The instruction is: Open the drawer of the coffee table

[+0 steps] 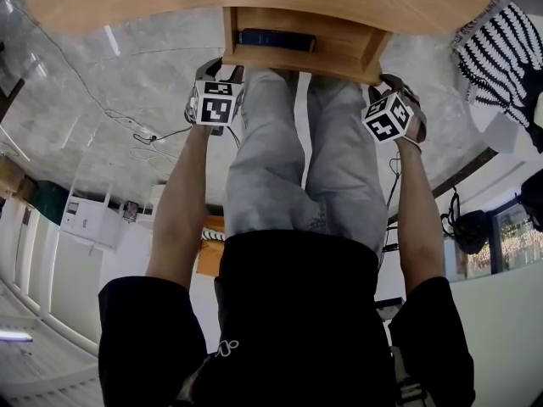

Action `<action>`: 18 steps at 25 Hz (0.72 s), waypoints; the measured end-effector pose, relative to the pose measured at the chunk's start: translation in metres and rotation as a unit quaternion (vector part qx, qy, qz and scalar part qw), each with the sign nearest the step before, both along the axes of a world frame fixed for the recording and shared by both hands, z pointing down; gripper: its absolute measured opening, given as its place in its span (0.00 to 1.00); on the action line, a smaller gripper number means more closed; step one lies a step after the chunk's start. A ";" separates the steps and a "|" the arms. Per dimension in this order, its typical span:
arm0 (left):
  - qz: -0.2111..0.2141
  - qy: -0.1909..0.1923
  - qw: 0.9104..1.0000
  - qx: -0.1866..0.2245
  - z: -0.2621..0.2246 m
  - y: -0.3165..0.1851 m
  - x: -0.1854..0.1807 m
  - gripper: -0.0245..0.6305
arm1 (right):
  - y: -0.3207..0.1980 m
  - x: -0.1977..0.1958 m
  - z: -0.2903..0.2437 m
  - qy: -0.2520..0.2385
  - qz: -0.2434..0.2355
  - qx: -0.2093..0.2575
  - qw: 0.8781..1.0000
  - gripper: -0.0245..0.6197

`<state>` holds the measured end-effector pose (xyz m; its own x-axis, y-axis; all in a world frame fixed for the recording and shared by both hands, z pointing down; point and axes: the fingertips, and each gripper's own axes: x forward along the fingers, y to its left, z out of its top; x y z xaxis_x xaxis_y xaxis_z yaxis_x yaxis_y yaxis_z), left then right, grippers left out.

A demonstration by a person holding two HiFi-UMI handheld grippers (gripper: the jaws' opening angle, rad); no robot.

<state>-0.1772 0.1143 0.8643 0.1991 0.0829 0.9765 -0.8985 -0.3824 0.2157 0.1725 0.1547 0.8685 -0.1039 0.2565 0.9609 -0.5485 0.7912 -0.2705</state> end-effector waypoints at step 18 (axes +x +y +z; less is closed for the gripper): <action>-0.051 -0.027 0.998 -0.018 -0.013 0.000 -0.003 0.29 | -0.007 0.002 -0.017 0.031 0.173 0.011 0.984 0.21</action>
